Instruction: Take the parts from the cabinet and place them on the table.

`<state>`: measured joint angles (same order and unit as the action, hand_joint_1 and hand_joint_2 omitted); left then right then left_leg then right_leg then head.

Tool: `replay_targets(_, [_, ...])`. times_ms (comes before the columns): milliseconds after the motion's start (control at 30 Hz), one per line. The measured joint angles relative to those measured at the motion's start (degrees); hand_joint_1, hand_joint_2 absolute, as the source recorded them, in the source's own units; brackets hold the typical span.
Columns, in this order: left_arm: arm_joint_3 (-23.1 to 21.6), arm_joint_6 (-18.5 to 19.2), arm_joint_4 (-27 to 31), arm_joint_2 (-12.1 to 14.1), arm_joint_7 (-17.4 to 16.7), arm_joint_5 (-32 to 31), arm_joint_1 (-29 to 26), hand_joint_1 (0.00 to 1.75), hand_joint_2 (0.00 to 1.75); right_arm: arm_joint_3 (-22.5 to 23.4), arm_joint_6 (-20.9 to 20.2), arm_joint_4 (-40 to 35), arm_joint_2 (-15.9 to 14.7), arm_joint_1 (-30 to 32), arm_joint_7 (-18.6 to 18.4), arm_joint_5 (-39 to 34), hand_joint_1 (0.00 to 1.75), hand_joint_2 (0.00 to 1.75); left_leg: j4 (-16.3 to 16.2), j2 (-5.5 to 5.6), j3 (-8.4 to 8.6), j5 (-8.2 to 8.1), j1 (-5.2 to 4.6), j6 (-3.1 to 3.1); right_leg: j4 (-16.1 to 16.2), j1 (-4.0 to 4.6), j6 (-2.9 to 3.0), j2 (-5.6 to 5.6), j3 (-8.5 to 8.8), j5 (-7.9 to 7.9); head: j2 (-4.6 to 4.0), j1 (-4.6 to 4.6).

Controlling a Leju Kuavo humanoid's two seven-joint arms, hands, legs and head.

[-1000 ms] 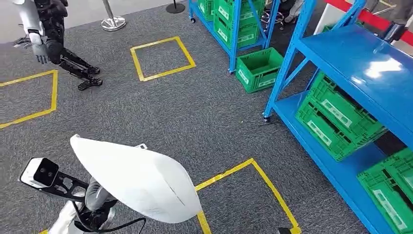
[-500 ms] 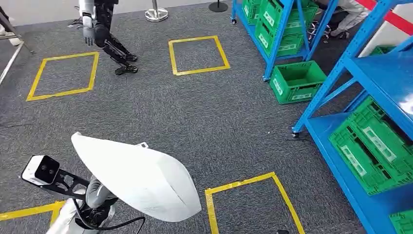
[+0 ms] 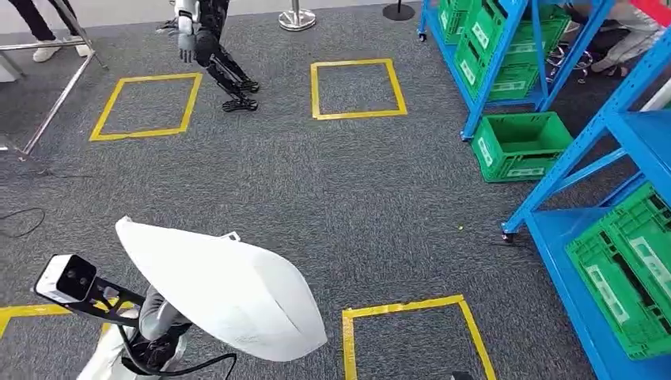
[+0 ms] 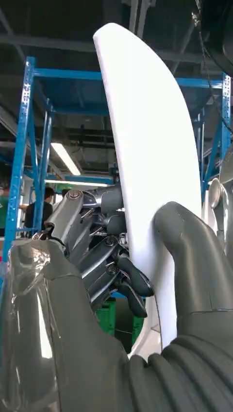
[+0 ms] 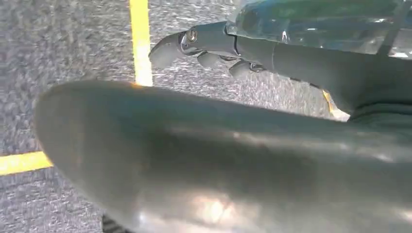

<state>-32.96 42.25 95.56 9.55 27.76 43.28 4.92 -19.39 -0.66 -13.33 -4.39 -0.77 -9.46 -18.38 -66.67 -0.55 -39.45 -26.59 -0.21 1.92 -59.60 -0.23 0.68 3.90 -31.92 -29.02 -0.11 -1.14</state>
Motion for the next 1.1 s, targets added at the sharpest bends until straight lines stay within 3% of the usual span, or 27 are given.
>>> replay_targets(33, [0.0,0.0,0.0,0.0,0.0,0.0,0.1,1.75,1.75,0.0,0.0,0.0,0.1,0.0,0.0,0.0,0.00,0.00,5.2,-1.95,2.82,1.97,-0.94,1.02,0.1,-0.01,-0.05,0.48,0.25,-0.19,0.00,-0.02])
replay_targets(67, [0.1,0.0,0.0,0.0,0.0,0.0,0.2,1.75,1.75,0.0,0.0,0.0,0.4,-0.1,0.0,0.0,0.00,0.00,7.0,-4.99,3.78,1.15,-1.92,1.79,0.3,0.07,-0.07,0.93,0.46,-0.27,0.00,0.07])
replay_targets(133, [0.0,0.0,0.0,0.0,0.0,0.0,0.4,1.75,1.75,0.0,0.0,0.0,0.5,0.0,0.0,0.0,0.00,0.00,7.6,-4.03,3.73,1.45,-2.17,1.98,0.6,-0.03,-0.36,2.19,0.43,-0.28,0.00,-0.02])
replay_targets(200, [0.1,0.0,0.1,0.2,0.0,0.0,0.4,1.75,1.75,0.0,0.0,0.0,0.6,-0.2,0.0,0.0,0.00,0.00,8.7,-2.43,4.06,1.89,-2.22,2.65,1.5,0.19,-0.77,3.73,1.44,-0.28,0.00,-0.02])
replay_targets(233, [0.0,0.0,0.2,0.0,0.0,0.0,0.0,1.75,1.75,0.0,0.0,-0.1,0.6,-0.2,0.0,0.0,0.00,0.00,10.9,-1.71,5.81,2.92,-1.07,2.28,1.0,0.70,-0.73,2.46,1.16,-0.81,0.00,0.15])
replay_targets(267, [0.0,0.1,0.2,0.0,0.0,0.1,0.3,1.75,1.75,0.0,0.0,-0.1,0.5,-0.1,0.0,0.0,0.00,0.00,11.9,-0.98,6.63,3.34,-1.18,2.37,-0.9,0.35,-0.71,-1.18,0.51,-1.40,0.00,0.24])
replay_targets(300, [0.0,0.0,0.2,0.0,0.0,0.0,0.8,1.75,1.75,0.0,0.0,-0.1,0.4,0.0,0.0,0.0,0.00,0.00,12.1,-0.32,6.72,3.50,-1.05,2.59,-4.6,0.20,-0.44,-2.96,-1.44,-2.83,0.00,0.15])
replay_targets(367, [0.0,0.0,0.2,-0.4,0.1,-0.5,0.7,1.75,1.75,0.0,-0.1,0.0,0.1,-0.1,-0.4,0.2,0.00,0.00,12.0,1.52,6.65,3.44,-0.90,2.50,-13.6,-0.16,-0.34,-3.84,-6.50,-5.91,0.00,0.37])
replay_targets(400, [0.0,-0.1,0.1,-0.5,0.1,-1.4,0.7,1.75,1.75,-0.1,-0.4,0.0,0.0,-0.2,-1.4,0.6,0.00,0.00,12.0,2.52,6.59,3.44,-0.79,2.45,-16.5,-0.40,-0.81,-3.83,-8.38,-6.34,0.00,0.39])
replay_targets(433, [0.0,-0.3,0.1,-0.9,0.1,-1.8,0.8,1.75,1.75,-0.1,-0.6,0.0,-0.1,-0.6,-2.2,0.8,0.00,0.00,11.9,3.45,6.62,3.41,-0.59,2.19,-16.1,-0.77,-1.62,-3.83,-8.67,-5.48,0.00,0.41])
replay_targets(500, [-0.1,-0.8,0.1,-1.4,0.0,-1.9,1.0,1.75,1.75,-0.2,-0.7,0.0,-0.2,-1.8,-3.0,1.1,0.00,0.00,11.3,5.06,6.66,3.07,0.04,1.30,-8.1,-1.61,-3.87,-4.06,-5.40,-1.19,0.00,0.39])
replay_targets(533, [-0.2,-0.9,0.1,-1.5,0.0,-1.9,1.1,1.75,1.75,-0.2,-0.7,0.0,-0.2,-2.3,-3.2,1.1,0.00,0.00,10.4,5.83,6.47,2.56,0.45,0.56,-2.7,-2.24,-5.02,-5.27,-2.80,1.21,0.00,0.44])
replay_targets(567, [-0.2,-1.1,0.0,-1.6,0.0,-1.9,1.2,1.75,1.75,-0.2,-0.7,0.0,-0.1,-2.4,-3.3,1.1,0.00,0.00,9.3,6.35,5.80,1.95,0.49,-0.27,-0.1,-2.96,-5.48,-7.46,-1.85,1.74,0.00,0.64])
replay_targets(600, [-0.2,-1.1,0.0,-1.7,0.0,-2.0,1.2,1.75,1.75,-0.2,-0.7,0.1,-0.1,-2.6,-3.4,1.1,0.00,0.00,8.2,7.11,5.18,1.37,0.40,-0.71,0.0,-2.69,-4.07,-7.01,-1.51,1.74,0.00,0.59])
replay_targets(633, [-0.3,-1.1,0.0,-1.7,0.0,-2.0,1.1,1.75,1.75,-0.2,-0.7,0.1,-0.1,-2.9,-3.4,1.1,0.00,0.00,8.2,7.34,4.96,1.46,0.50,-0.81,-0.3,-2.23,-3.33,-6.44,-1.72,1.65,0.00,0.44])
replay_targets(700, [-0.4,-1.1,0.0,-1.7,0.0,-2.0,1.0,1.75,1.75,-0.2,-0.7,0.1,-0.1,-3.2,-3.7,1.1,0.00,0.00,8.3,8.16,4.70,1.59,0.98,-1.02,-0.3,-1.92,-2.70,-5.53,-1.60,1.72,0.00,0.44])
replay_targets(733, [-0.4,-1.1,0.0,-1.7,0.0,-2.0,1.0,1.75,1.75,-0.3,-0.7,0.1,0.1,-3.3,-3.7,1.1,0.00,0.00,8.1,8.17,4.66,1.30,1.23,-1.28,-0.2,-2.43,-2.23,-4.83,-1.45,1.80,0.00,0.46])
replay_targets(767, [-0.4,-1.1,0.0,-1.7,0.0,-2.0,1.1,1.75,1.75,-0.3,-0.7,0.1,-0.2,-3.3,-3.7,1.1,0.00,0.00,6.8,5.05,4.21,0.58,0.91,-1.46,-0.1,-2.15,-1.98,-4.61,-1.26,1.68,0.00,0.18])
replay_targets(800, [-0.4,-1.1,0.0,-1.7,0.0,-2.0,1.3,1.75,1.75,-0.3,-0.7,0.1,-0.2,-3.3,-3.7,1.1,0.00,0.00,3.4,2.57,2.56,-1.18,0.92,-1.71,-0.1,-1.93,-1.78,-4.16,-1.13,1.56,0.00,-0.09])
replay_targets(867, [-0.5,-1.1,0.0,-1.7,0.0,-2.0,1.3,1.75,1.75,-0.3,-0.7,0.1,-0.2,-3.2,-3.7,1.1,0.00,0.00,-6.1,0.70,-2.52,-5.20,0.99,-1.79,-0.2,-1.35,-1.34,-2.94,-1.02,1.24,0.00,-0.07])
replay_targets(900, [-0.6,-1.1,0.0,-1.7,0.0,-2.0,1.3,1.75,1.75,-0.3,-0.7,0.2,-0.3,-3.1,-3.7,1.2,0.00,0.00,-9.4,0.60,-4.45,-6.08,0.99,-1.73,-0.2,-1.13,-1.19,-2.37,-1.02,1.13,0.00,-0.04])
replay_targets(933, [-0.6,-1.1,0.0,-1.7,0.0,-2.0,1.2,1.75,1.75,-0.3,-0.7,0.2,-0.3,-3.2,-3.7,1.2,0.00,0.00,-10.7,0.61,-5.56,-5.54,0.94,-1.45,-0.2,-0.80,-1.04,-1.64,-0.94,0.99,0.00,-0.07])
replay_targets(967, [-0.6,-1.1,0.0,-1.7,0.0,-2.0,1.3,1.75,1.75,-0.3,-0.7,0.2,-0.3,-3.2,-3.7,1.2,0.00,0.00,-9.0,0.60,-4.94,-4.05,0.82,-1.05,-0.2,-0.60,-0.86,-1.14,-0.79,0.85,0.00,-0.04])
replay_targets(1033, [-0.6,-1.1,0.0,-1.7,0.0,-2.0,1.3,1.75,1.75,-0.3,-0.7,0.2,-0.2,-3.3,-3.7,1.2,0.00,0.00,1.3,-0.16,0.17,1.27,-0.08,0.48,-0.1,-0.28,-0.57,0.05,-0.08,0.37,0.00,-0.04])
replay_targets(1067, [-0.6,-1.1,0.0,-1.7,0.0,-2.0,1.4,1.75,1.75,-0.3,-0.6,0.2,0.0,-3.3,-3.7,1.2,0.00,0.00,6.2,-3.04,2.77,2.95,-1.16,1.65,0.1,-0.27,-0.59,0.52,0.28,0.14,0.00,-0.04])
replay_targets(1100, [-0.6,-1.1,0.0,-1.8,0.0,-1.9,1.7,1.75,1.75,-0.3,-0.6,0.2,0.2,-3.3,-3.7,1.2,0.00,0.00,6.9,-5.79,3.23,1.94,-1.94,2.14,0.3,0.01,-0.69,1.09,0.43,0.05,0.00,0.07])
